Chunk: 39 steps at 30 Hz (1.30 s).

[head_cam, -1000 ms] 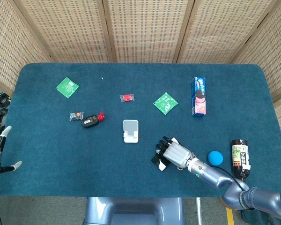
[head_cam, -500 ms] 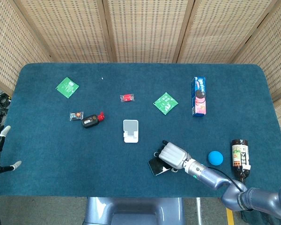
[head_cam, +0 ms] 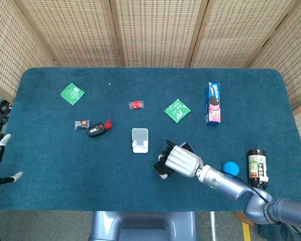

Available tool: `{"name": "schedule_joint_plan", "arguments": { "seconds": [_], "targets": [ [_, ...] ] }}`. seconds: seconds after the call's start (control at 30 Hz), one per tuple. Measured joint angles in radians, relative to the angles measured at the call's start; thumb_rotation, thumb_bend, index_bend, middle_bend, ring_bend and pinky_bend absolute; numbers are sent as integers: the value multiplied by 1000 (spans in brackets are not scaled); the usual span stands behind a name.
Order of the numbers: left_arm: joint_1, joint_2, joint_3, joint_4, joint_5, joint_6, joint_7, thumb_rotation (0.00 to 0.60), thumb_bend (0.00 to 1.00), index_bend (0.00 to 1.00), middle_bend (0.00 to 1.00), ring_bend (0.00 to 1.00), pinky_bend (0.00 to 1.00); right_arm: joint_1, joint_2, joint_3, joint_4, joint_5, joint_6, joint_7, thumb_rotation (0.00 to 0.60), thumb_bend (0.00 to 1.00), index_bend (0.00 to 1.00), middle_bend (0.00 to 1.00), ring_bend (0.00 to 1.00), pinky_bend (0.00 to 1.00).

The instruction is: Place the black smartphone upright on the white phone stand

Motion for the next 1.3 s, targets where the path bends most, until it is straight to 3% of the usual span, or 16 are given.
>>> {"name": "schedule_joint_plan", "arguments": {
  "seconds": [0.3,0.5,0.9,1.3],
  "targets": [
    [-7,-1,-2,13,-16,-18,-9,600,0,0,0,0,0,118,25,112,-7,-92,-60,-403,600,322,565,524,460,244],
    [-11,-5,-1,18,-26,-29,-5,600,0,0,0,0,0,198,-23,142,27,-134,-164,-561,600,328,569,523,465,229],
    [-21,-9,-4,37,-58,-61,-14,600,0,0,0,0,0,266,-133,177,126,-128,-302,-814,600,338,577,528,465,189],
    [-24,-13,-7,50,-82,-75,-18,600,0,0,0,0,0,302,-210,196,211,-49,-393,-887,600,343,582,535,465,188]
  ]
}}
